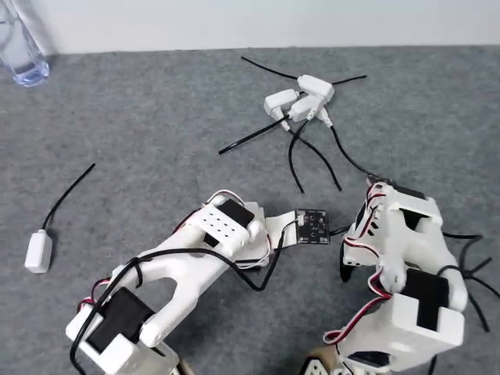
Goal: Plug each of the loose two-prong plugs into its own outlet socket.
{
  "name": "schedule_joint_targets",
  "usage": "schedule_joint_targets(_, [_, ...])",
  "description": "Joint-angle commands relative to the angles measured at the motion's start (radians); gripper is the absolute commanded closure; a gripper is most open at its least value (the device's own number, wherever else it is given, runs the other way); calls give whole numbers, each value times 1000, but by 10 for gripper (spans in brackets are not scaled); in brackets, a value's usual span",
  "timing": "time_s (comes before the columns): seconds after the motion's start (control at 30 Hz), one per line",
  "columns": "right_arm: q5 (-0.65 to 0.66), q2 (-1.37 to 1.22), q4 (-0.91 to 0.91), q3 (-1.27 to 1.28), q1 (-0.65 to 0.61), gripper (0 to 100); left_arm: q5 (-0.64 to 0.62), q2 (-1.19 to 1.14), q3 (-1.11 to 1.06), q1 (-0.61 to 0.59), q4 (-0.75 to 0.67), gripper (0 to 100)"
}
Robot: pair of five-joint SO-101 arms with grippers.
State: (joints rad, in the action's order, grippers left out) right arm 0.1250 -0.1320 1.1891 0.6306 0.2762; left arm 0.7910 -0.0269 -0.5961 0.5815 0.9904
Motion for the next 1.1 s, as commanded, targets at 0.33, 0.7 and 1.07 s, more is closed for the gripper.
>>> schedule_joint_targets(0.33, [-3, 16, -114, -41, 64, 720, 9, 3, 260, -25, 210, 778])
schedule_joint_targets(0.7, [-14, 176, -222, 80, 113, 720, -18, 419, 392, -34, 525, 779])
schedule_joint_targets(1.07, [-9, 294, -349, 213, 61, 719, -411, 936, 335, -278, 657, 776])
